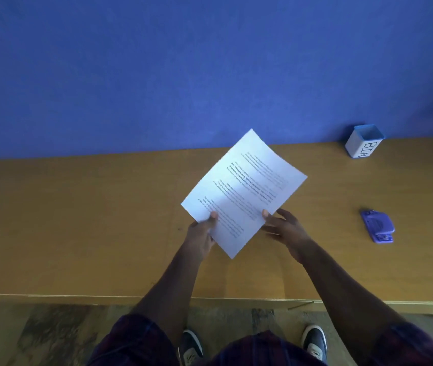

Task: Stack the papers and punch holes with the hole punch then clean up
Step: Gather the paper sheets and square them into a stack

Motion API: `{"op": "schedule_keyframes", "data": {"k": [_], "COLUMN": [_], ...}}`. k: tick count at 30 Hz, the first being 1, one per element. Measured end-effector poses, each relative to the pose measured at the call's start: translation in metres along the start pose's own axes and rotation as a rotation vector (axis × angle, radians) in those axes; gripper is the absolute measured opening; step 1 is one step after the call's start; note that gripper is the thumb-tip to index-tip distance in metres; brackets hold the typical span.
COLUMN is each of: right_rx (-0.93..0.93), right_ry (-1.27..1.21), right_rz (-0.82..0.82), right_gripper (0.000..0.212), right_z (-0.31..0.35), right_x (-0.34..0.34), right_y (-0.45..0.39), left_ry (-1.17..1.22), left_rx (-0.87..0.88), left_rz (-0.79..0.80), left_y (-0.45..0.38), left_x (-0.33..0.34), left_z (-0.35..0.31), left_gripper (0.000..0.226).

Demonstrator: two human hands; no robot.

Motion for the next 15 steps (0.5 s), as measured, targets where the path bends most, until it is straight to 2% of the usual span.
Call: {"op": "schedule_keyframes", "data": {"k": [3,6,10,15], "right_rx": [-0.221,-0.367,-0.382,-0.372], "right_ry": [-0.061,-0.180,-0.087,0.011], "right_rz": [0.067,0.008,-0.064,-0.066], "right_gripper": [0.052,0.043,0.035,0.028], "right_z": [0.019,0.032,0.046,0.058], "right_x": [0.020,0.023,0.009,-0.002], "right_y": [-0.002,-0.002,-0.001,0.003], "left_ry": [0.053,-0.035,-0.100,-0.368], "left_rx": [0.004,-0.033,0.012,0.080], "left_rz": [0.146,0.136,0.036,0.118], "left_y": [-0.001,0.000,-0.008,-0.013], "left_x": [0.009,0.013,0.001,0.006], "left_z": [0.011,0.015,-0.011,-0.060], "left_gripper": [0.040,0.042,0.040,0.025]}}
Point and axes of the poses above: each hand's wrist, its own y-axis away from the middle knuckle, its own x-axis out of the palm, z = x × y, the point moved 3 cm from there along -y, towards the middle knuckle, and after that the axes turned 11 degrees about z, right-handed, at the moved point
